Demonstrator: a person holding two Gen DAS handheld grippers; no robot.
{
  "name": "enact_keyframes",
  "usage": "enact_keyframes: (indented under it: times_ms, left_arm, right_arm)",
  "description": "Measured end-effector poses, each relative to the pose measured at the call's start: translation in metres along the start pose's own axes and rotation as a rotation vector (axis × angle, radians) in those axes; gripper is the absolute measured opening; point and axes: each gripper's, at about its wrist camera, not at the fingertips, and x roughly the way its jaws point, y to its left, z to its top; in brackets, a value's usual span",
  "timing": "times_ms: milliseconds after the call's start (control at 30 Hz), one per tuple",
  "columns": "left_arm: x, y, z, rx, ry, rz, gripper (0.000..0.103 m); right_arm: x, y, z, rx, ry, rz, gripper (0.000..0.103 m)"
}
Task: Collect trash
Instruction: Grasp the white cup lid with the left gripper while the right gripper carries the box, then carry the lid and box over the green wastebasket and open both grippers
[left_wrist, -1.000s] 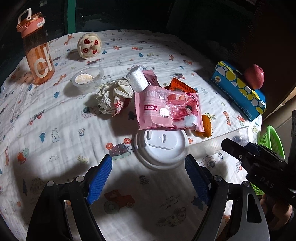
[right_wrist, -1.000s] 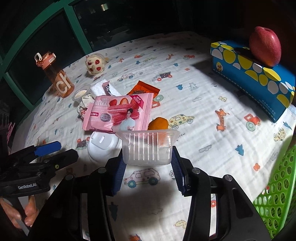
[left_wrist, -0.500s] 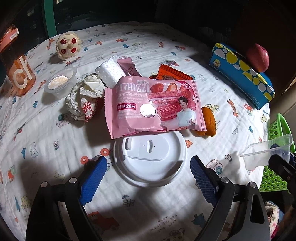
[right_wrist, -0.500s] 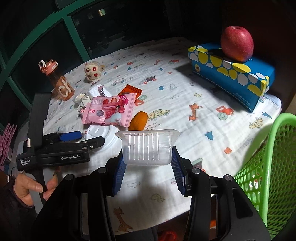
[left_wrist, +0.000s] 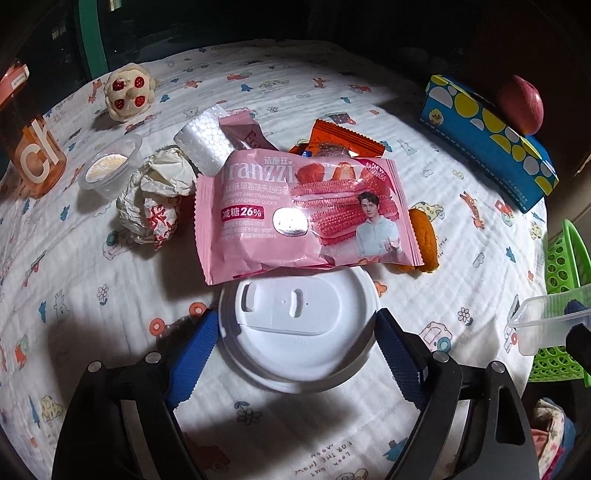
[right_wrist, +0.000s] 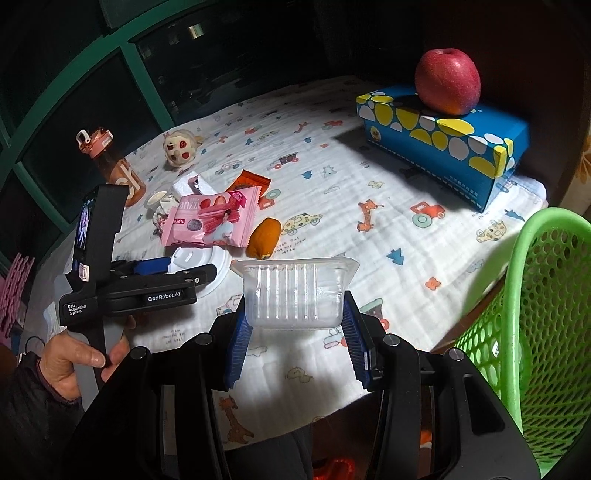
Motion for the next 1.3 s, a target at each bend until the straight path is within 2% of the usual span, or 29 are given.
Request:
enact_keyframes:
  times_ms: [367,667,967,1300]
  left_arm:
    - [-0.043,0.001,-0.032,-0.012,-0.006,-0.062,0.082]
    - [-0.083,-0.009,-0.048,0.001,-0.048,-0.118,0.082]
    - [-0.111,-0.076,-0.023,0.1,-0.124,-0.21,0.082]
    - [-0.118,-0.163,0.001,0.228,-0.148,-0.295,0.082]
  right_arm:
    - [-0.019,-0.003,-0.014,0.007,-0.018,0.009,0.047]
    - [-0.043,-0.016,-0.022,0.03,-0.053,-0.011,0.047]
    - [-0.076,-0.059,-0.031,0.103,-0.106,-0.098,0.047]
    - [-0.113,-0.119,-0.044,0.194,-0.155,-0.211,0.047]
